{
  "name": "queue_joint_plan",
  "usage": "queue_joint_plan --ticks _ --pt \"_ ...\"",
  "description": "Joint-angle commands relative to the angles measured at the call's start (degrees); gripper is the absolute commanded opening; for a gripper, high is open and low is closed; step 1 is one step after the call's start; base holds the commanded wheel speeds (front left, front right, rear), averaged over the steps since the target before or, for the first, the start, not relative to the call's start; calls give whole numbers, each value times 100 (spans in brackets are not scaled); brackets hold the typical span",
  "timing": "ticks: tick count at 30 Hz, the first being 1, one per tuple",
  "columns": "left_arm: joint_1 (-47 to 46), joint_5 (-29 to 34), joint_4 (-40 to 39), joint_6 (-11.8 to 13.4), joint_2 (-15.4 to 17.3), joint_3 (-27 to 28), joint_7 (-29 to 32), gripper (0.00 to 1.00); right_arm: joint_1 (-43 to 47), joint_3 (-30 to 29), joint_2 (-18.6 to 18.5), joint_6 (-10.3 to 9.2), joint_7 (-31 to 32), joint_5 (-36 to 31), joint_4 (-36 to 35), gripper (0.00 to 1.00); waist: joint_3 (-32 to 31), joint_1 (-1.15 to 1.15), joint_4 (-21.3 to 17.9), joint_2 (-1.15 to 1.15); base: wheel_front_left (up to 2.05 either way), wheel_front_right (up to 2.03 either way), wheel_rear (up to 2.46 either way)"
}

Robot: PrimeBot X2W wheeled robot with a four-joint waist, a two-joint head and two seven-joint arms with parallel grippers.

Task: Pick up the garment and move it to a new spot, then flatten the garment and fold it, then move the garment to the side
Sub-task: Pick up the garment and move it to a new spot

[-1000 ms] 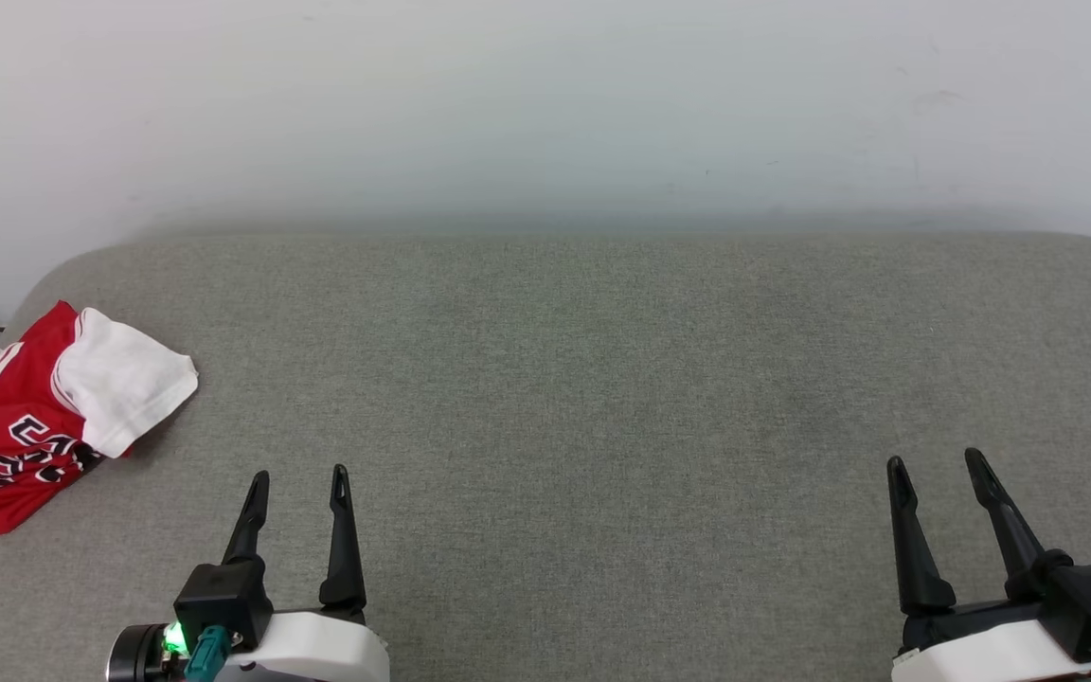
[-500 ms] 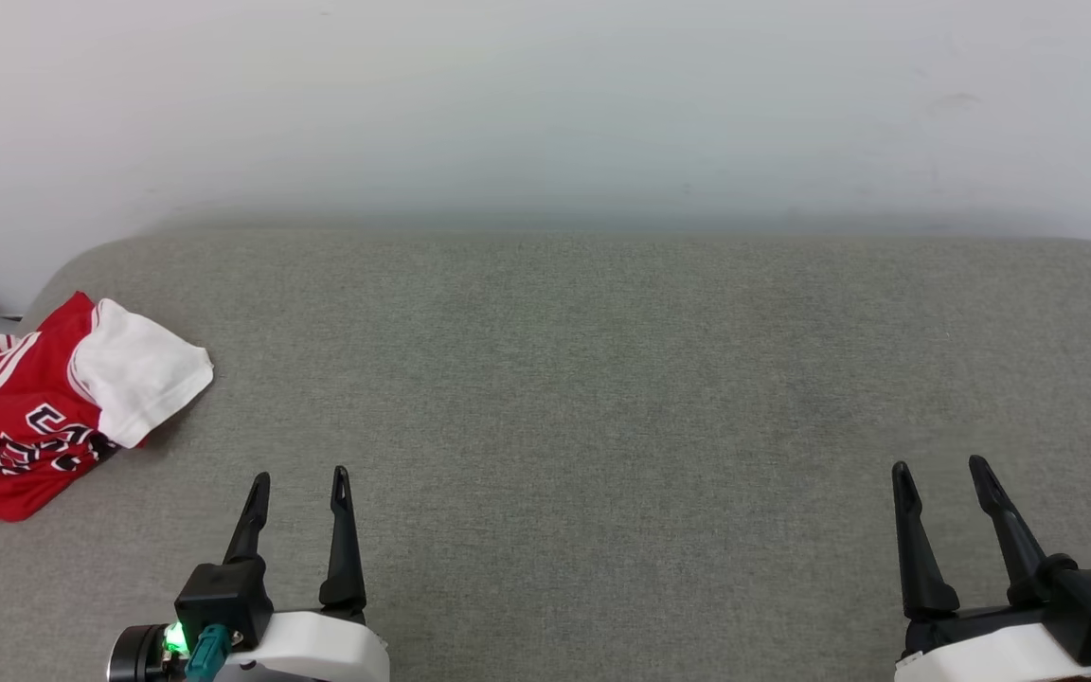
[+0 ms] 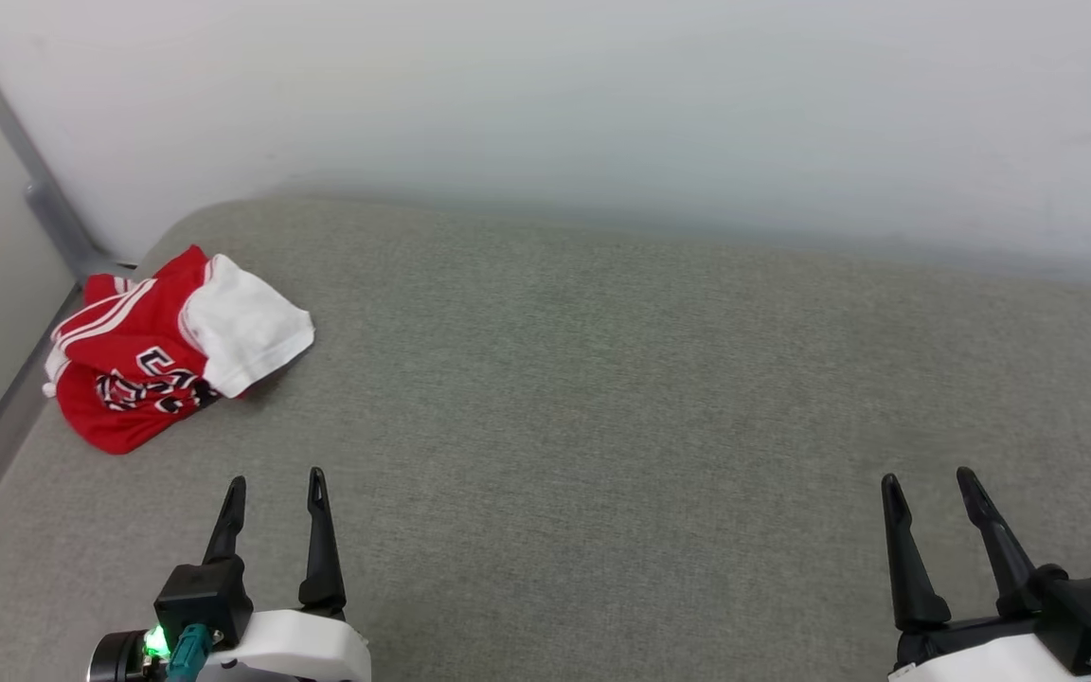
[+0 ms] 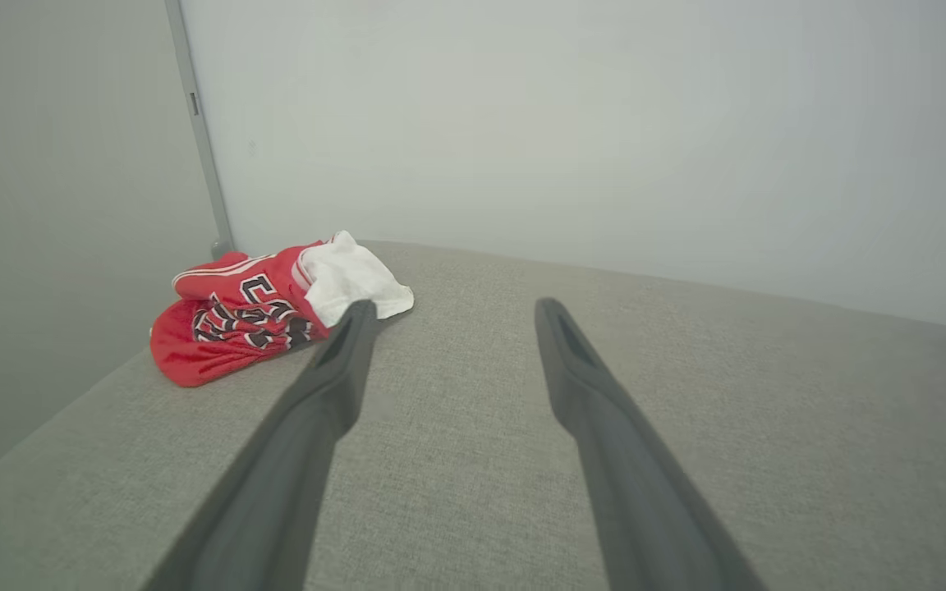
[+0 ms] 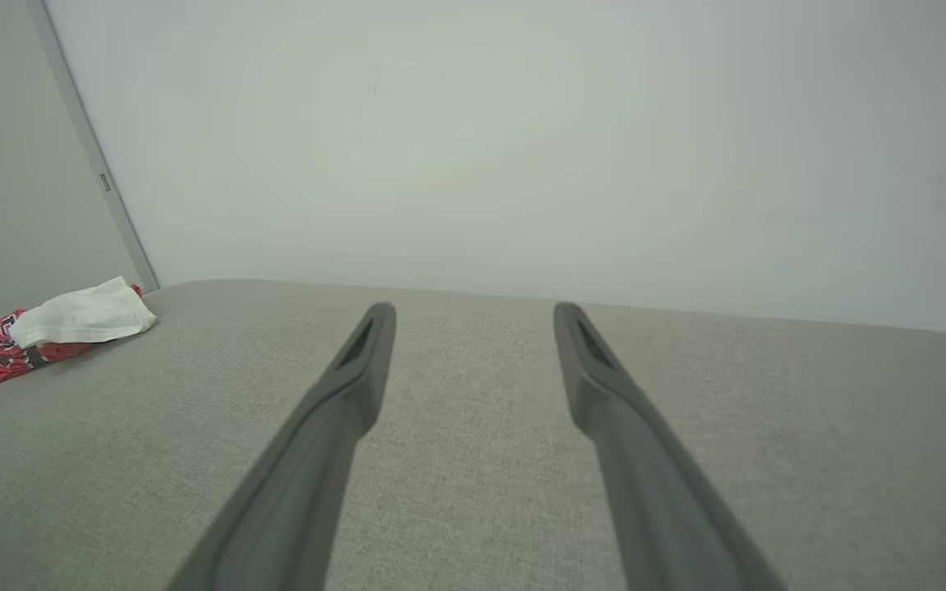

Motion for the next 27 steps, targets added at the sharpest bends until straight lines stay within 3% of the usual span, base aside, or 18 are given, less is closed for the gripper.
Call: queue_joint_plan --ticks 1,16,27 --pt "23 22 3 8 -1 9 -16 100 78 -2 7 -2 -11 1 -10 100 -6 0 189 0 0 0 0" --pt "102 -58 4 15 -2 295 -16 100 117 218 8 -2 -12 0 -40 100 -37 0 1446 0 0 0 0" --pt "154 -174 59 34 -2 432 -16 100 110 344 7 -3 -12 -72 -44 100 1 0 1748 0 0 0 0"
